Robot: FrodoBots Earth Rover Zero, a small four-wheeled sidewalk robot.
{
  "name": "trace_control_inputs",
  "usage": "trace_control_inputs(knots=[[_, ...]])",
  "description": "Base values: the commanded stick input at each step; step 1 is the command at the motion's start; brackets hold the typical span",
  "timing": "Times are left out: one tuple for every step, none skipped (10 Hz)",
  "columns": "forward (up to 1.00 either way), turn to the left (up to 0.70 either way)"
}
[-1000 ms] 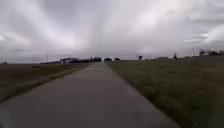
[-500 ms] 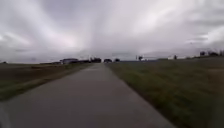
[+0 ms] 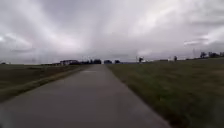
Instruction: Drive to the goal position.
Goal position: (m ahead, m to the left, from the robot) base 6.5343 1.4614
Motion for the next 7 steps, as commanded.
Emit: trace_control_inputs(knots=[[0.7, 0.0], [0.7, 0.0], [0.7, 0.0], [0.7, 0.0], [0.7, 0.0], [0.7, 0.0], [0.7, 0.0]])
